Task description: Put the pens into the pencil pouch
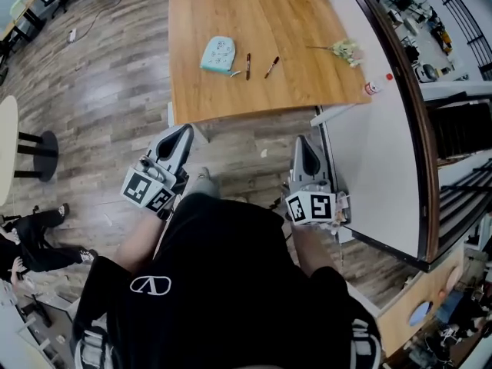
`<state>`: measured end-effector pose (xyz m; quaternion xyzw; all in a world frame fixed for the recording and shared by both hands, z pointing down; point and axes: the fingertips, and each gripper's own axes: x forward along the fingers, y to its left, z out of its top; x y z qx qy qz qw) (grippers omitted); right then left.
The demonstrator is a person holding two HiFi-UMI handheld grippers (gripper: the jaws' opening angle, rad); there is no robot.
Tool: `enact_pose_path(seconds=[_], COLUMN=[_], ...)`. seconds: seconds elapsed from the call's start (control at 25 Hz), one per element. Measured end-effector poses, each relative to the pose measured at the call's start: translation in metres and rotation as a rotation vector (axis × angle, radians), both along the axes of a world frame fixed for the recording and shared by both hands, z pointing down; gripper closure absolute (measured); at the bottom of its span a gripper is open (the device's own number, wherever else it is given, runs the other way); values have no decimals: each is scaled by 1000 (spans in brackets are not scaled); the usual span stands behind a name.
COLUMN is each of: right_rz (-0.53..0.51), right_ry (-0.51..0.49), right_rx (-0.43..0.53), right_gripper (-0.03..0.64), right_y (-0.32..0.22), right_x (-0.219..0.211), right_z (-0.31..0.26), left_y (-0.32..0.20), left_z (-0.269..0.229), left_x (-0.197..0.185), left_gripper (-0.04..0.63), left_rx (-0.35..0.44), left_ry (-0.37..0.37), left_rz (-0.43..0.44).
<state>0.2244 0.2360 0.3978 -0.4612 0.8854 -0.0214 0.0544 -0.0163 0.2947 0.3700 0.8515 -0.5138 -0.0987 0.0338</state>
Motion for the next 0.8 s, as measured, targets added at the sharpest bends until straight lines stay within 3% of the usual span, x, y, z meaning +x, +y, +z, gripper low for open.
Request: enact_pose_path(seconds=[0.24,0.44,0.8], right_rz=[19,45,119], right_ry=[-4,19,68], right_rx=[13,26,60], right_gripper=[623,623,623], right_y=[-50,-111,-221], right_x=[-9,-44,-104], right_z=[-1,-7,-33], left_y=[-53,-128,-262], left_z=[2,5,-13], left_x=[-10,-44,-99], left_gripper=[594,593,592], left_rx=[1,24,69], left_ry=[-3,21,2], left_rz=[8,29,113])
